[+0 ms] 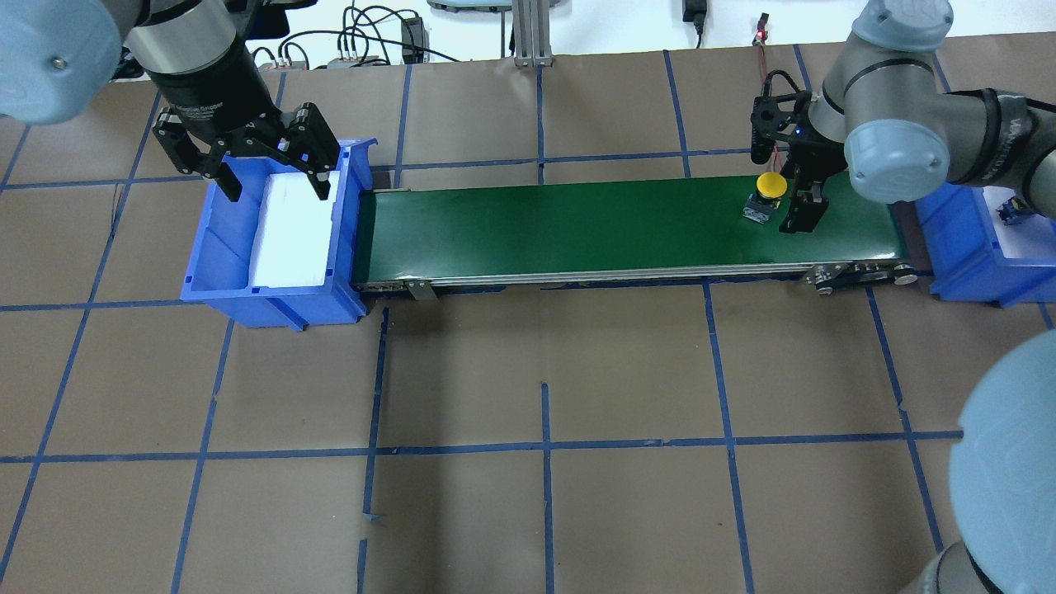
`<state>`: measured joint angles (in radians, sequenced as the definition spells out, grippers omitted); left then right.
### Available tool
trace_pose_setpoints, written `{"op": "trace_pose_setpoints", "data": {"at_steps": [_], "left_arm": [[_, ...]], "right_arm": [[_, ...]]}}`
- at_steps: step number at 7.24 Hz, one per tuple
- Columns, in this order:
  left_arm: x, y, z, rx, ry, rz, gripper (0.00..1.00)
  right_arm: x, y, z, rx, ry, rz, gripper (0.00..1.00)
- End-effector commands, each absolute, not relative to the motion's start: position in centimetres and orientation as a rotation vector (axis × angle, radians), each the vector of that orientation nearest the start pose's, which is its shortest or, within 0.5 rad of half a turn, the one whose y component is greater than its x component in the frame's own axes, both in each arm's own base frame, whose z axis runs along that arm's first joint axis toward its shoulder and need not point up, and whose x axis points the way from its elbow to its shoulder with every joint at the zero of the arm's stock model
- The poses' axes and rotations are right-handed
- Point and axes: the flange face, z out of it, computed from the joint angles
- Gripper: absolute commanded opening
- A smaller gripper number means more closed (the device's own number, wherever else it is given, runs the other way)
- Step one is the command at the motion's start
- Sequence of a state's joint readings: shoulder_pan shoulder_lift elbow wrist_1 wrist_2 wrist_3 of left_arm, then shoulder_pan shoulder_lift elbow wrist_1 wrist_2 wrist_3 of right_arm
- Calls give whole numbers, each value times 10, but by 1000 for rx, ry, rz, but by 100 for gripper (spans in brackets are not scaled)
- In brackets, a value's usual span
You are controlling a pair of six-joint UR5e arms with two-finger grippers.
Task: Transport two buttons from left to right
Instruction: 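Lower the right gripper and grasp the yellow-capped button on the belt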
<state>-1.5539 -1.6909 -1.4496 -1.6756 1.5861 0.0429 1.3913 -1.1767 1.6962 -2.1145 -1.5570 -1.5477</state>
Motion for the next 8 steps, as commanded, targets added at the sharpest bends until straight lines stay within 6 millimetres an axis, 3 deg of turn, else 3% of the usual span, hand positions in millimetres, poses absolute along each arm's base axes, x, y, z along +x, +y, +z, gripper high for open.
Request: {"op": "trace_pose_setpoints", "data": {"at_steps": [1, 5, 6, 8], "left_arm": [[-123, -534, 476, 40, 3125, 161, 100], [-123, -534, 476, 40, 3125, 161, 100], [-123, -534, 476, 42, 3125, 161, 100], [-121, -534, 477, 40, 3125, 159, 100]], "right_arm": [[25, -620, 261, -1988, 2441, -37, 100], [25, -622, 261, -1993, 2439, -40, 97], [25, -623, 260, -2001, 2431, -38, 84], [22, -622, 260, -2007, 2434, -24, 28]]}}
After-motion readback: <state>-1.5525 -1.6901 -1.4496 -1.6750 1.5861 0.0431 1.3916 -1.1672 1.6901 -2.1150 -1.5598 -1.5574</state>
